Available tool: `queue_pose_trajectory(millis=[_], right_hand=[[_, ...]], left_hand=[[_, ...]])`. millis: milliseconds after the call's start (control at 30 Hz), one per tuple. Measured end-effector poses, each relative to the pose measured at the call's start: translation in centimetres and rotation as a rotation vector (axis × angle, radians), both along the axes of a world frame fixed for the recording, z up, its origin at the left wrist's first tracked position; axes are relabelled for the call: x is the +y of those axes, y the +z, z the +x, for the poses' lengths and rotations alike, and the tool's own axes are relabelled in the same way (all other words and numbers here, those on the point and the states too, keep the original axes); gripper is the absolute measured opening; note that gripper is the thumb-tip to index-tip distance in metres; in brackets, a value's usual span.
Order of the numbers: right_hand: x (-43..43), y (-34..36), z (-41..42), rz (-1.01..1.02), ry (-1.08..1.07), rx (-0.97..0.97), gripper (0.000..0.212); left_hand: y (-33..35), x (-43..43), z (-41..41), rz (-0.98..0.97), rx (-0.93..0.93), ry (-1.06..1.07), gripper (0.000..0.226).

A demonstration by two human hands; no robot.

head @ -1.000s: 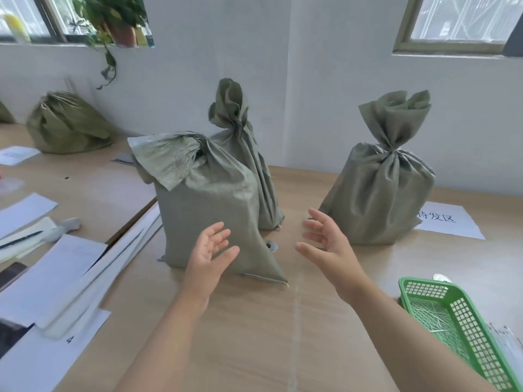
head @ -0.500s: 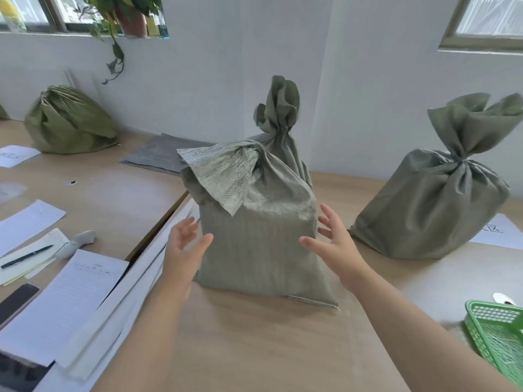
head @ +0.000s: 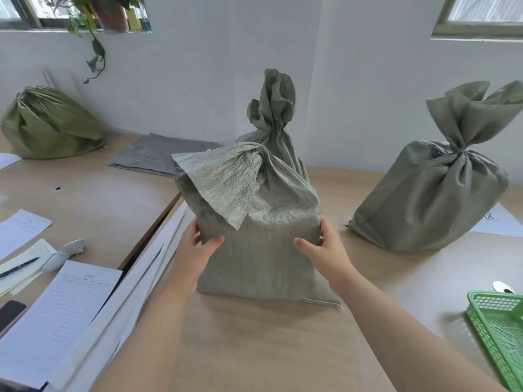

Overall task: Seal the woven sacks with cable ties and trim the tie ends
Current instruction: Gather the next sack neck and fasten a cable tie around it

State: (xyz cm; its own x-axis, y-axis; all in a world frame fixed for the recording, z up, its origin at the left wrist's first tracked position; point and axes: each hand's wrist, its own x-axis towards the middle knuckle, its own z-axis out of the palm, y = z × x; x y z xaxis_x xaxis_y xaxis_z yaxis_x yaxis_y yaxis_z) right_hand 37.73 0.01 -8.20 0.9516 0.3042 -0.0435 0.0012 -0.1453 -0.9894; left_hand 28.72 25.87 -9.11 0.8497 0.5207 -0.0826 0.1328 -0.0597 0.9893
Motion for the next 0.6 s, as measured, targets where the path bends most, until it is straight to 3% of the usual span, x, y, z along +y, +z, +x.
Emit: queue_pose_trajectory(millis=[100, 233, 333, 467, 600], right_hand=[[-0.4, -0.2, -0.5, -0.007, -0.092, -0.035, 0.034], [-1.6, 0.4, -1.3, 0.001, -0.152, -0.062, 0.025], [-3.5, 1.0, -2.3, 0.016, -0.153, -0.079, 0.026], [-7.2, 1.7, -4.3, 0.072, -0.174, -0.108, 0.030], [-12.6, 2.2, -5.8, 0.080, -0.216, -0.124, 0.029]], left_hand=[[0.7, -1.6, -0.4, 0.011, -0.062, -0.010, 0.032], [1.4, -4.0, -1.7, -0.010, -0.103, -0.032, 0.041], [1.0, -5.6, -2.9, -0.054, -0.075, 0.003, 0.031], [-0.1, -8.8, -4.2, -0.098, -0.117, -0.022, 0.049], [0.9, -14.1, -5.1, -0.093, -0.160, -0.092, 0.043]])
